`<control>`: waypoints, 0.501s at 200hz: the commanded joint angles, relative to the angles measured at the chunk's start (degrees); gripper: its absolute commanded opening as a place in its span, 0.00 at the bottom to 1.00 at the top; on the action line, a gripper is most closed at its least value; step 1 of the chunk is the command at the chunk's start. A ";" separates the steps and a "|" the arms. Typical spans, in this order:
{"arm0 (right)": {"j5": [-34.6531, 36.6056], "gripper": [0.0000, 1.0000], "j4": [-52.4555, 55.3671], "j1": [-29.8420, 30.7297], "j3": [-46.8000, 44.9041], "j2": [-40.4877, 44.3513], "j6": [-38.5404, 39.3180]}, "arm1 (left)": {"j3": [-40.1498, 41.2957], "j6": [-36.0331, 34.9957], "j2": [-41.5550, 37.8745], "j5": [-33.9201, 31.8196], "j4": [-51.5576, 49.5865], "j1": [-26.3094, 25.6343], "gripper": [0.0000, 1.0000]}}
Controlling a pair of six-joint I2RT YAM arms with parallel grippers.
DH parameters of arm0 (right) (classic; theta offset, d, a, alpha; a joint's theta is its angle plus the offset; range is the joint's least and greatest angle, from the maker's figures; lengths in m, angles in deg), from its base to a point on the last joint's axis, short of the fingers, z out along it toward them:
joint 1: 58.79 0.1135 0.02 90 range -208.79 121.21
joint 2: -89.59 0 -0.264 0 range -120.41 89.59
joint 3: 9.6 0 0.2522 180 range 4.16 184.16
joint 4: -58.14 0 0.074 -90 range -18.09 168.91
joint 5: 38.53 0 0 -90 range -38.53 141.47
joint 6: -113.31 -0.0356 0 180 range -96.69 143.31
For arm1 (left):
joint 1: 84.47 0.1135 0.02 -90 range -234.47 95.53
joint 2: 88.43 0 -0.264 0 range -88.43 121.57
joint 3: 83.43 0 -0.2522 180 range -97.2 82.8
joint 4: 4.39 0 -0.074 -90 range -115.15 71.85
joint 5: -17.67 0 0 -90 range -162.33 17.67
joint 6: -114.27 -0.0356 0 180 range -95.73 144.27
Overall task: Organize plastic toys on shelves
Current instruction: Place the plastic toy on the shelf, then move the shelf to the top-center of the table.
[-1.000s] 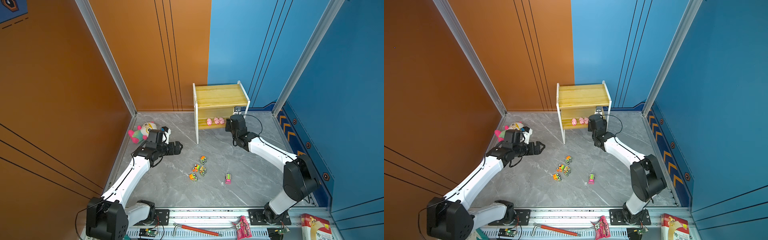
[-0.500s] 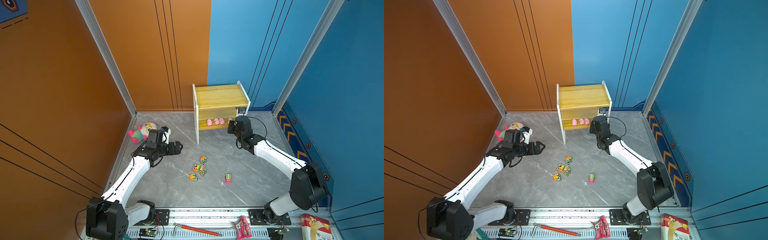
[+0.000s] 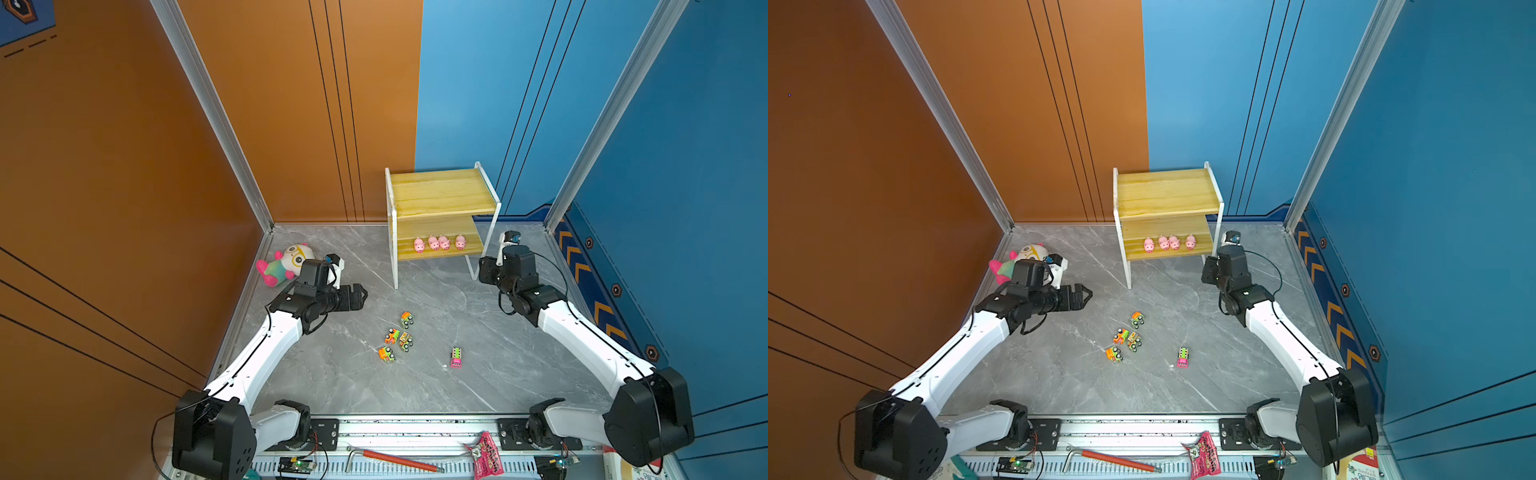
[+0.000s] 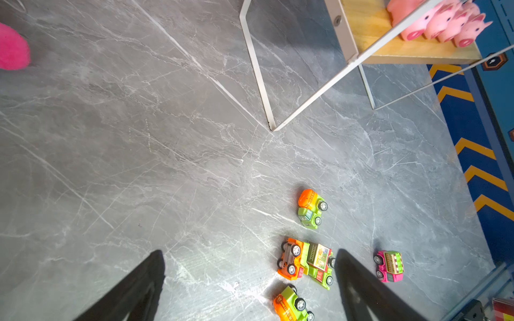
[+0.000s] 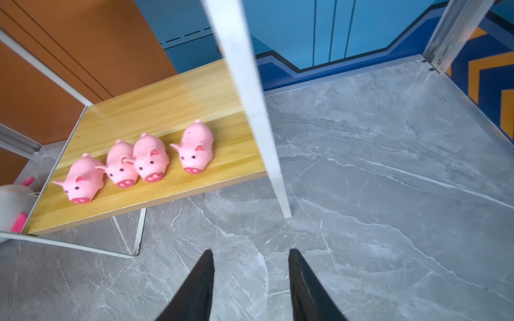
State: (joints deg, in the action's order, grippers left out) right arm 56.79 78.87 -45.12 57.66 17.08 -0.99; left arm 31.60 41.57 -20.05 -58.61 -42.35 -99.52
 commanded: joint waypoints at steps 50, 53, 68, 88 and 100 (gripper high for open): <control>-18.02 0.44 0.58 -15.36 10.21 -14.61 -13.23 | -1.83 0.36 2.23 -7.64 -1.84 -6.15 0.96; -18.35 0.44 0.31 -15.57 10.82 -15.54 -13.48 | -2.08 0.41 2.34 -7.79 -2.05 -6.33 0.96; -20.23 0.44 -0.63 -16.79 14.36 -20.23 -14.44 | -3.19 0.45 2.49 -9.12 -3.46 -6.56 0.96; -21.39 0.44 -0.84 -17.19 18.93 -25.63 -15.06 | -3.82 0.74 2.20 -10.40 -4.84 -6.48 0.96; -22.20 0.44 -0.75 -17.06 21.21 -28.12 -15.49 | -3.91 1.10 1.89 -10.94 -5.46 -6.48 0.96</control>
State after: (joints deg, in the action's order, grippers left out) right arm 38.65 78.95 -62.14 73.68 -7.75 -14.12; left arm 29.53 41.87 -17.50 -66.39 -44.91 -105.66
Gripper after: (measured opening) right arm 0.445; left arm 0.957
